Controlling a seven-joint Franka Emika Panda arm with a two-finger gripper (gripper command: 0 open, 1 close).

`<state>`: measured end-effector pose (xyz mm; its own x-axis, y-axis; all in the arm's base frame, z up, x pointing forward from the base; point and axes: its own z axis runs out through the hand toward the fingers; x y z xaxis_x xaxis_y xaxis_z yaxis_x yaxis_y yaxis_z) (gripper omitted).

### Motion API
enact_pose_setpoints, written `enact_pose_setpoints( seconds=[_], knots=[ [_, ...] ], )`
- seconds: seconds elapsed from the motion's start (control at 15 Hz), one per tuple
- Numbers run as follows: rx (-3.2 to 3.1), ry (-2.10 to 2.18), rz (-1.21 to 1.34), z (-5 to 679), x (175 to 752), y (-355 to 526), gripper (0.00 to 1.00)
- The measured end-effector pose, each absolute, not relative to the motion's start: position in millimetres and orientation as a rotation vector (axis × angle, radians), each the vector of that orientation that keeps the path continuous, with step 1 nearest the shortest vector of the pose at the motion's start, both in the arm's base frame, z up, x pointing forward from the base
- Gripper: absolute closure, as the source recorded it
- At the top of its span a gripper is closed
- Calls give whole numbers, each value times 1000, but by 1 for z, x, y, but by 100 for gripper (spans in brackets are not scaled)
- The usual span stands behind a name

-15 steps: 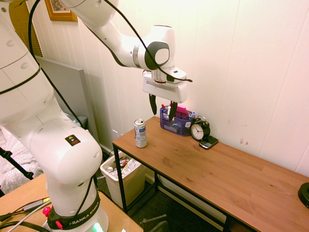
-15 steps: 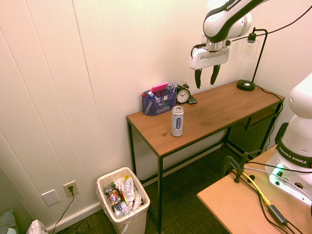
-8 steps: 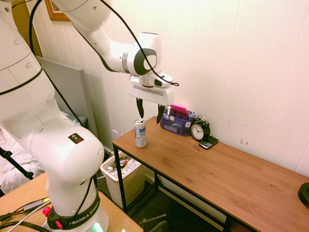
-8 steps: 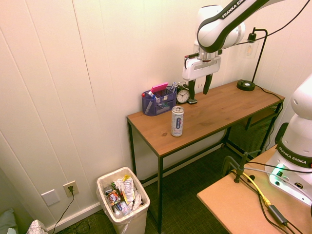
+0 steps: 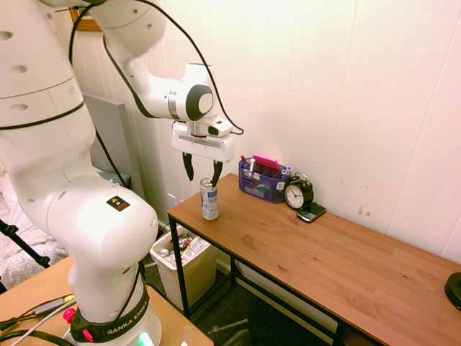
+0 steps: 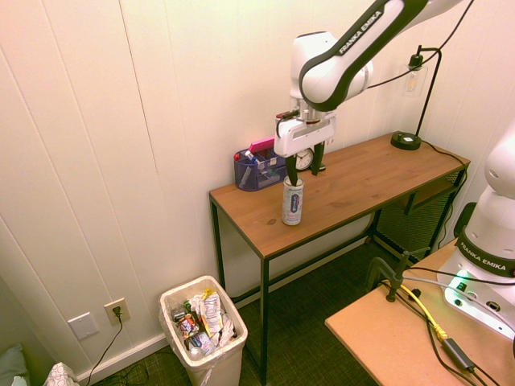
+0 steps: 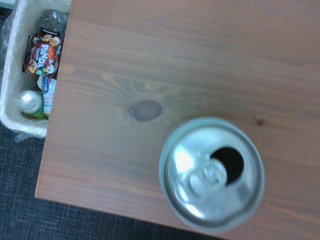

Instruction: Throw the can in the trash bin

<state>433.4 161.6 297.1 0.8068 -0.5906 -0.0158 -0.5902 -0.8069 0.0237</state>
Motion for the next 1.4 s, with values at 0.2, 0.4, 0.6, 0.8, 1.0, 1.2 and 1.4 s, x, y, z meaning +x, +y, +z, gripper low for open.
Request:
enact_pose_setpoints(
  seconds=[0.2,0.4,0.6,0.8,1.0,1.2,1.4],
  knots=[
    [2939,-1018,-77,278,474,167,0],
    [2911,-1038,-124,268,480,164,0],
    [2898,-1042,-153,263,476,162,0],
    [2895,-1039,-188,256,470,163,100],
    [2905,-1018,-185,252,468,169,100],
    [2907,-1010,-187,250,466,172,100],
    [2905,-1016,-186,250,467,169,100]
  ],
)
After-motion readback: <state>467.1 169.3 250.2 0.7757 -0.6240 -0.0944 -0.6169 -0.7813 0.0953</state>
